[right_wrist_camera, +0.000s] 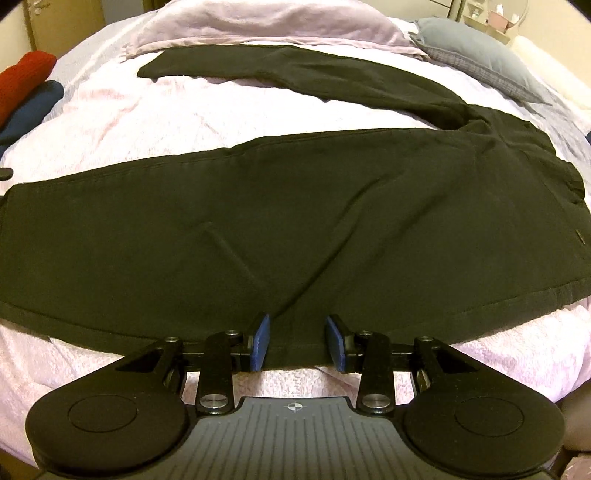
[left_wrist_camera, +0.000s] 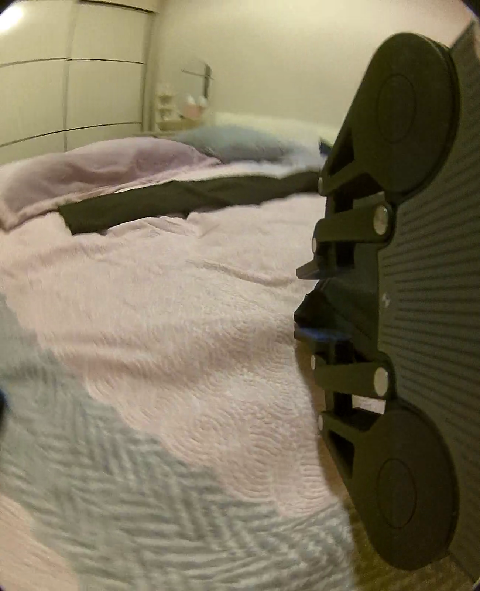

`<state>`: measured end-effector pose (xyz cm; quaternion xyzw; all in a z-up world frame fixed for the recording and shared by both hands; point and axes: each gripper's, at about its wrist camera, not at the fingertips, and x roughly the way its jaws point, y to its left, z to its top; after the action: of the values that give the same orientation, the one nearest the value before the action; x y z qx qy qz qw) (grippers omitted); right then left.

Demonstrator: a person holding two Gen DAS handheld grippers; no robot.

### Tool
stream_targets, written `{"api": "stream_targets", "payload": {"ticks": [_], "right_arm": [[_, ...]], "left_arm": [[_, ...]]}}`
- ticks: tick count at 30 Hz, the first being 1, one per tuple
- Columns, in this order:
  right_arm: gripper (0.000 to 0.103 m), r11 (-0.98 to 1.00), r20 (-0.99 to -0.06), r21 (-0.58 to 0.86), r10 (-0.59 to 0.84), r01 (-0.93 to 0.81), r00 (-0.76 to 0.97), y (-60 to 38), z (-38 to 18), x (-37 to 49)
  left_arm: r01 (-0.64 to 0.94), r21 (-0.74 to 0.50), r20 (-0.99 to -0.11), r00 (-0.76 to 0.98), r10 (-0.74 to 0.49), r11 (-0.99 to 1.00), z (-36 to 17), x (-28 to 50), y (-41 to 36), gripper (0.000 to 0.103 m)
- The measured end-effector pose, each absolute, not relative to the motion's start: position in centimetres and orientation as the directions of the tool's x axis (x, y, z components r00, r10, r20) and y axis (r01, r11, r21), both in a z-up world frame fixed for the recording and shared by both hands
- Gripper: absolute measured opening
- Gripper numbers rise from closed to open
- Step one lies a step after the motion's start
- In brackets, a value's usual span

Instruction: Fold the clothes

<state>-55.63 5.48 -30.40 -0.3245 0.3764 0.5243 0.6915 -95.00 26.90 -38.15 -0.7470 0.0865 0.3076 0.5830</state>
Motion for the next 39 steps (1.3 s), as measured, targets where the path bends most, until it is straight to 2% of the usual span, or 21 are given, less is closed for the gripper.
{"api": "stream_targets", "payload": {"ticks": [10, 13, 20, 21, 22, 24, 27, 28, 30, 34, 39], "right_arm": [[0.038, 0.245, -0.859, -0.077, 0.476, -0.967, 0.189, 5.9, -30.8, -56.0], [0.038, 0.247, -0.858, -0.078, 0.476, -0.966, 0.191, 5.9, -30.8, -56.0], [0.038, 0.246, -0.854, -0.083, 0.481, -0.966, 0.196, 5.7, -30.9, -56.0], [0.038, 0.246, -0.854, -0.084, 0.482, -0.966, 0.197, 5.7, -30.9, -56.0], [0.038, 0.246, -0.853, -0.085, 0.482, -0.966, 0.198, 5.7, -30.9, -56.0], [0.038, 0.245, -0.853, -0.087, 0.482, -0.966, 0.199, 5.7, -30.9, -56.0], [0.038, 0.241, -0.854, -0.091, 0.481, -0.966, 0.200, 5.8, -30.9, -56.0], [0.038, 0.239, -0.855, -0.089, 0.479, -0.967, 0.197, 5.8, -30.9, -56.0], [0.038, 0.237, -0.859, -0.085, 0.475, -0.968, 0.191, 5.9, -31.0, -55.8], [0.038, 0.222, -0.866, -0.092, 0.463, -0.971, 0.188, 6.1, -31.1, -55.7], [0.038, 0.202, -0.873, -0.052, 0.466, -0.978, 0.143, 5.9, -30.6, -54.7]], "left_arm": [[-0.348, -0.826, -0.463, 0.868, 0.182, -0.443, -41.0, -96.8, 26.5, 0.021], [-0.358, -0.817, -0.470, 0.868, 0.162, -0.452, -41.3, -97.3, 25.7, 0.021], [-0.259, -0.872, -0.379, 0.894, 0.240, -0.416, -41.4, -96.4, 26.0, 0.022], [-0.248, -0.878, -0.366, 0.900, 0.239, -0.410, -41.4, -96.1, 26.2, 0.019], [-0.240, -0.884, -0.354, 0.905, 0.238, -0.402, -41.4, -95.8, 26.3, 0.002], [-0.255, -0.901, -0.354, 0.901, 0.251, -0.352, -40.5, -95.5, 26.0, 0.003], [-0.375, -0.918, -0.397, 0.871, 0.290, -0.129, -37.0, -95.6, 24.9, 0.002], [-0.459, -0.888, -0.436, 0.849, 0.299, 0.009, -35.5, -95.5, 24.3, 0.002], [-0.580, -0.800, -0.524, 0.800, 0.292, 0.153, -35.0, -95.2, 23.5, 0.003], [-0.698, -0.696, -0.653, 0.713, 0.255, 0.170, -37.4, -93.7, 23.7, 0.006], [-0.788, -0.590, -0.754, 0.615, 0.231, 0.174, -33.6, -92.7, 22.2, 0.013]]}}
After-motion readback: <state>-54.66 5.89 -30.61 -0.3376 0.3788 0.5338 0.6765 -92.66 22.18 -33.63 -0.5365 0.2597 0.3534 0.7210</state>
